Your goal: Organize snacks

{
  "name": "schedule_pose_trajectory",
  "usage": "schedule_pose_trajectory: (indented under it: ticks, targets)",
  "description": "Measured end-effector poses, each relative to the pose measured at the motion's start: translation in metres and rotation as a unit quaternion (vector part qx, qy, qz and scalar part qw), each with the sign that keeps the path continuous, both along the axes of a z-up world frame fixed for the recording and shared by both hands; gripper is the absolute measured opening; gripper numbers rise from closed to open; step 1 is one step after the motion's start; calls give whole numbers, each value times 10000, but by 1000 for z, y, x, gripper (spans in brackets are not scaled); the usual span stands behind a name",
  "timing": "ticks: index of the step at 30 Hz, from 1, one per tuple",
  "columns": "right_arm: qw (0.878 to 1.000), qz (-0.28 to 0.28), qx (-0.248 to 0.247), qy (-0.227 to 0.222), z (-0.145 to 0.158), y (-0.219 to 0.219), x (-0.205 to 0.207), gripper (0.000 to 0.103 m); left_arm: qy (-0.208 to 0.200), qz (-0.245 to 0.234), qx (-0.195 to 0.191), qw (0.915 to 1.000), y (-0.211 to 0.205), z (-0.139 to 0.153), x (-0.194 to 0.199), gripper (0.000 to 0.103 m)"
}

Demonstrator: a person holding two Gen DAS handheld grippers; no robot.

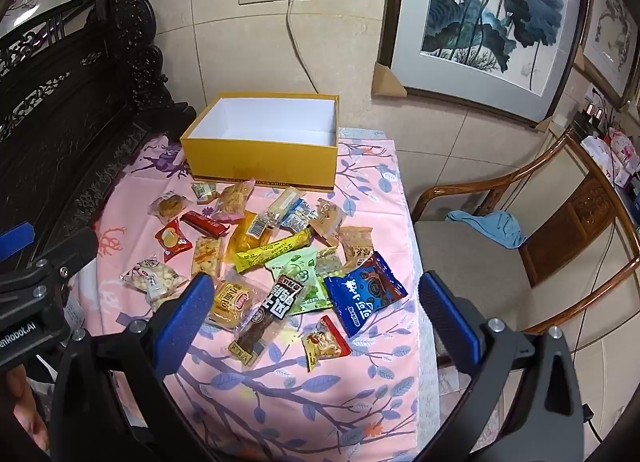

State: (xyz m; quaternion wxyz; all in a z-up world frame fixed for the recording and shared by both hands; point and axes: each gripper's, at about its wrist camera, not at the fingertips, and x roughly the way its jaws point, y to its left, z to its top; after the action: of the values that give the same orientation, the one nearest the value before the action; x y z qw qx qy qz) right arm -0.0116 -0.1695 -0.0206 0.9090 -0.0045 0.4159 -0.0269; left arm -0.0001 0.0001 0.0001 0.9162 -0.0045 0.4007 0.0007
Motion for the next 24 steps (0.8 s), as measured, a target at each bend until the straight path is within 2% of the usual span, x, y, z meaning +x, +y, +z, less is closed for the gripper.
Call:
schedule_pose_trajectory:
  ticks: [24]
  targets:
    - [10000,29,-25,-11,1,0,-5,102,25,-18,-19,10000,0,0,0,101]
